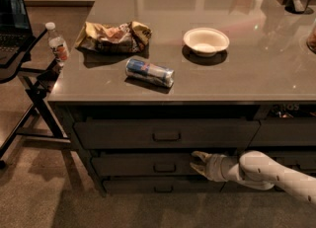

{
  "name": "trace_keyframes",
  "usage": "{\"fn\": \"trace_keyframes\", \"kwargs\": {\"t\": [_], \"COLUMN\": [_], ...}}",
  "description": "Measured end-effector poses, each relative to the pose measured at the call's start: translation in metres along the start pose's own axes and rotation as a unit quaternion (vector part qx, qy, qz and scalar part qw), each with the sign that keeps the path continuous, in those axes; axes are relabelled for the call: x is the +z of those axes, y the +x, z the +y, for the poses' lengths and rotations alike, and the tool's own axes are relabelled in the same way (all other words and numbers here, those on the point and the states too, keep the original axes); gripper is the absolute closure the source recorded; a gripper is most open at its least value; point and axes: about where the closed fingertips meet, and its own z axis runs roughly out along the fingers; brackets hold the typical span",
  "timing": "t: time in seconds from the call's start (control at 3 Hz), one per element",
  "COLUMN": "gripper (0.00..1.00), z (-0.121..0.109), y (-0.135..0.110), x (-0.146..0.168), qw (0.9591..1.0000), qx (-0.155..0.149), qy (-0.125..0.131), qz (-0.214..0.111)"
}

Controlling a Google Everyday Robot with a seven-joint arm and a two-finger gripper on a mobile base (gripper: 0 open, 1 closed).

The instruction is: Open middle drawer

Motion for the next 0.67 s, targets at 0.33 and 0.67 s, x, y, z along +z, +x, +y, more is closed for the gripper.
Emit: {"fn": "trace_keyframes", "kwargs": {"t": [0.33,0.67], "gripper": [1.0,1.0], "z": [-0.0085,-0.0142], "y": [-0.0044,-0.0076], "x": [-0.0001,-0.0005], "qw": [1.0,1.0], "qx": [0.0,0.0], "qy": [0.0,0.0], "qz": [0.0,0.0]}}
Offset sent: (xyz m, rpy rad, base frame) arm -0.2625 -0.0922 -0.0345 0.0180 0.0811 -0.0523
